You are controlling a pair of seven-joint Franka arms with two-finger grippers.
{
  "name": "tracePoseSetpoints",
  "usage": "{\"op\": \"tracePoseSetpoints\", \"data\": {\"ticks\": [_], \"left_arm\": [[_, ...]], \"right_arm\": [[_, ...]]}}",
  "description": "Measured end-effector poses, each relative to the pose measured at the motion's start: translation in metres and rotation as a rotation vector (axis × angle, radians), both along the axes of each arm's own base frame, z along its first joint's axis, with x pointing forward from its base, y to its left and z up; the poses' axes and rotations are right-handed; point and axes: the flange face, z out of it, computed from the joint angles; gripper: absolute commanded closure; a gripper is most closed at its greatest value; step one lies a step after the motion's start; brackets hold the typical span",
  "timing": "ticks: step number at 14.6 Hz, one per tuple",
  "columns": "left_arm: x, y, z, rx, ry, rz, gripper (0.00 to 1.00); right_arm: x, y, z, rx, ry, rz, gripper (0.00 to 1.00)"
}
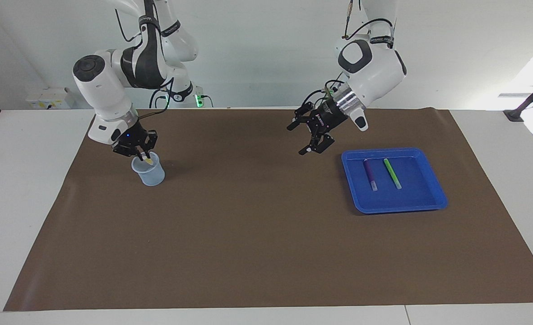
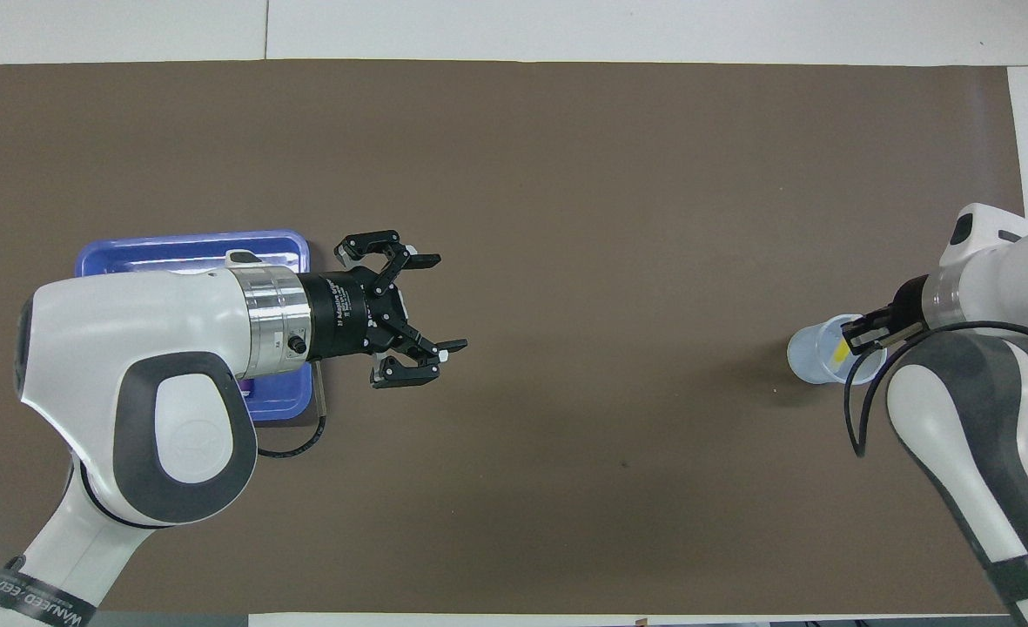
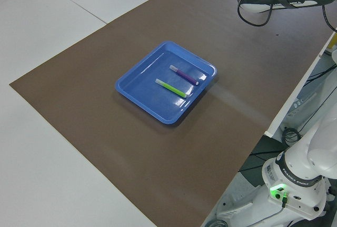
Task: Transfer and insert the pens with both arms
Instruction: 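Carry the yellow pen into the cup with the right gripper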
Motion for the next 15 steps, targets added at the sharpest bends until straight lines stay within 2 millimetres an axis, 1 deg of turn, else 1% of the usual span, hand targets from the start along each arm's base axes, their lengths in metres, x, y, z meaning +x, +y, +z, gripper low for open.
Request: {"op": "tracePoseSetpoints", "data": {"ticks": [2, 4, 5, 7, 8, 10, 12, 13, 15], "left_arm": [[0.0, 0.0, 0.0, 0.002, -0.011, -0.01, 0.0], [0.0, 0.0, 0.0, 0.005, -0.022, -0.02, 0.0], [0.001, 0.002, 0.0, 0.011, -0.027, -0.023, 0.0], [0.002, 0.005, -0.001, 0.037, -0.04, -0.038, 0.0], [0.002, 0.005, -0.002, 0.054, -0.048, -0.055, 0.0], [0.0, 0.005, -0.004, 0.09, -0.078, -0.124, 0.0], [-0.003, 0.008, -0.01, 0.148, -0.12, -0.252, 0.0], [-0.004, 0.015, -0.014, 0.188, -0.139, -0.328, 0.0], [0.0, 0.039, -0.022, 0.27, -0.177, -0.483, 0.0]], "right_arm": [[0.0, 0.0, 0.0, 0.0, -0.002, 0.0, 0.0], [0.002, 0.0, 0.005, 0.0, -0.014, 0.0, 0.0], [0.005, 0.001, 0.012, -0.001, -0.022, 0.002, 0.0], [0.012, 0.007, 0.037, 0.002, -0.032, 0.011, 0.0], [0.016, 0.015, 0.054, 0.02, -0.038, 0.015, 0.0], [0.021, 0.041, 0.08, 0.131, -0.033, -0.023, 0.0], [0.024, 0.064, 0.093, 0.238, -0.018, -0.153, 0.0], [0.025, 0.078, 0.097, 0.293, -0.005, -0.227, 0.0], [0.027, 0.106, 0.11, 0.394, 0.034, -0.395, 0.0]]}}
